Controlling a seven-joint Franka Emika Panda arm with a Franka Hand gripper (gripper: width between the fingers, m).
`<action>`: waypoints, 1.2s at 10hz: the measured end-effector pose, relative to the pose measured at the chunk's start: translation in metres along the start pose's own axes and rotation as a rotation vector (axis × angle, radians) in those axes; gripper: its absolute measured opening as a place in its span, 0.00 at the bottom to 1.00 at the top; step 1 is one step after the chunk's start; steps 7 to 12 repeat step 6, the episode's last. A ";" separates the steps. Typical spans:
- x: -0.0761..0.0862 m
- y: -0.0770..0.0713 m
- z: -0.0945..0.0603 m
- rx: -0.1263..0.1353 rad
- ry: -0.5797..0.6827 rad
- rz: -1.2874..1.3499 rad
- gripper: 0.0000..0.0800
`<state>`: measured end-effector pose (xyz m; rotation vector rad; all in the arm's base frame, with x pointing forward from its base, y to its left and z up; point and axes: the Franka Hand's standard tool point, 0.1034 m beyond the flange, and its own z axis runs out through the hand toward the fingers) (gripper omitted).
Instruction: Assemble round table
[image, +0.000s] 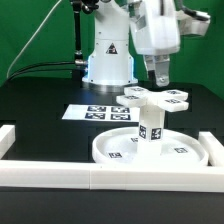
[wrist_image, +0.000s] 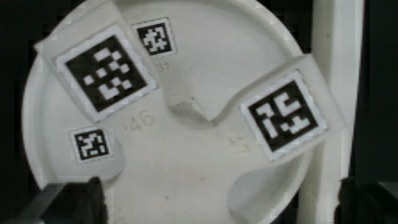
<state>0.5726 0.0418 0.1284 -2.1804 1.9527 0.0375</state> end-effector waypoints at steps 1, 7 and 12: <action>-0.003 0.001 0.001 -0.005 -0.004 -0.049 0.81; -0.003 0.001 0.001 -0.005 -0.006 -0.043 0.81; -0.003 0.001 0.001 -0.005 -0.006 -0.043 0.81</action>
Offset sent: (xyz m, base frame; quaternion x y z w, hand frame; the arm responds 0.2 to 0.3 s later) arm 0.0000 0.0000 0.0000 0.0000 0.0000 0.0000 1.0000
